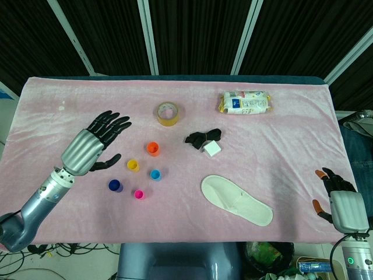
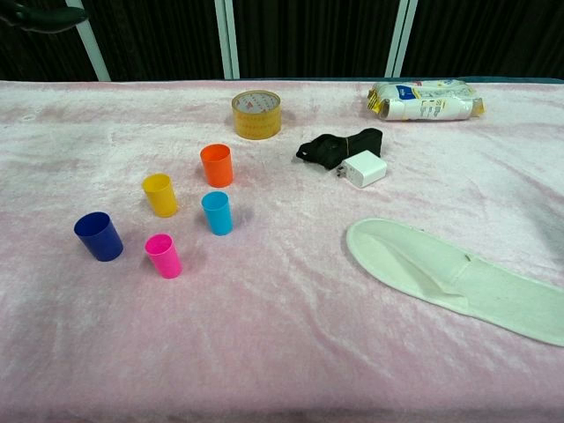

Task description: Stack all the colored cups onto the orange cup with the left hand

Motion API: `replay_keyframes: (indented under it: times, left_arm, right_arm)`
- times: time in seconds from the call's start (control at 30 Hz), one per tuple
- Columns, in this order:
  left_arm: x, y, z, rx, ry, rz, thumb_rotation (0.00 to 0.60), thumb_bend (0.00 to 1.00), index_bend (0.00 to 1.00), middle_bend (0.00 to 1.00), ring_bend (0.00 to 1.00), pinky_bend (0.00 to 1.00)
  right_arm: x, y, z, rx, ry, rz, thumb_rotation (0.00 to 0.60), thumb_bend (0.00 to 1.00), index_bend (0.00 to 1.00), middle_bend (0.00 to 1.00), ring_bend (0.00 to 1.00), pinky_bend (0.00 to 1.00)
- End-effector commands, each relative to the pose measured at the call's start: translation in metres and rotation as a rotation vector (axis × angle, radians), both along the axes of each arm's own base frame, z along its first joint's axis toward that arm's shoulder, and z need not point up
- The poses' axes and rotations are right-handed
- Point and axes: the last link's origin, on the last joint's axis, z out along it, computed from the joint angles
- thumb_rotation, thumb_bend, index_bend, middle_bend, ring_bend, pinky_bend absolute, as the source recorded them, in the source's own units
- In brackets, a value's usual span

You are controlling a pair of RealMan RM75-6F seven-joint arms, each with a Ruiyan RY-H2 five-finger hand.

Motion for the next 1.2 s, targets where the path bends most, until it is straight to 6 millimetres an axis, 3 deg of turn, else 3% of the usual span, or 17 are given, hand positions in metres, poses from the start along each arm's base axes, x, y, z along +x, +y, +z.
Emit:
replay_keyframes:
  times: [0.03,0.57,0.73,1.0,1.1,1.2]
  left_arm:
    - [0.007,0.003,-0.006,-0.013,-0.002,-0.004,0.6,0.34,0.02,0.08,0.0,0.09]
    - [0.001,-0.001,-0.021,-0.009,0.074,0.025,0.6,0.34,0.03,0.09,0.0,0.11]
    - [-0.005,-0.005,-0.018,0.013,0.116,0.036,0.6,0.34,0.05,0.09,0.0,0.1]
    - [-0.073,-0.043,0.016,0.037,0.21,0.255,0.6,0.34,0.1,0.11,0.0,0.08]
    - [-0.105,-0.058,0.017,0.0,0.264,0.354,0.6,0.34,0.11,0.12,0.0,0.08]
    - [-0.125,-0.066,0.01,-0.065,0.289,0.409,0.6,0.34,0.11,0.13,0.0,0.08]
  right_arm:
    - [0.0,0.001,0.0,0.003,0.002,-0.001,0.6,0.24,0.2,0.12,0.19,0.28]
    - [-0.001,0.001,-0.001,0.033,-0.012,-0.007,0.6,0.24,0.2,0.12,0.19,0.28]
    - [-0.002,0.002,0.0,0.042,-0.02,-0.016,0.6,0.24,0.2,0.11,0.19,0.28]
    - [-0.004,0.003,0.002,0.049,-0.021,-0.027,0.6,0.24,0.2,0.1,0.19,0.28]
    - [-0.003,0.003,0.002,0.05,-0.021,-0.025,0.6,0.24,0.2,0.1,0.19,0.28]
    - [-0.001,0.004,0.0,0.054,-0.014,-0.016,0.6,0.24,0.2,0.1,0.19,0.28]
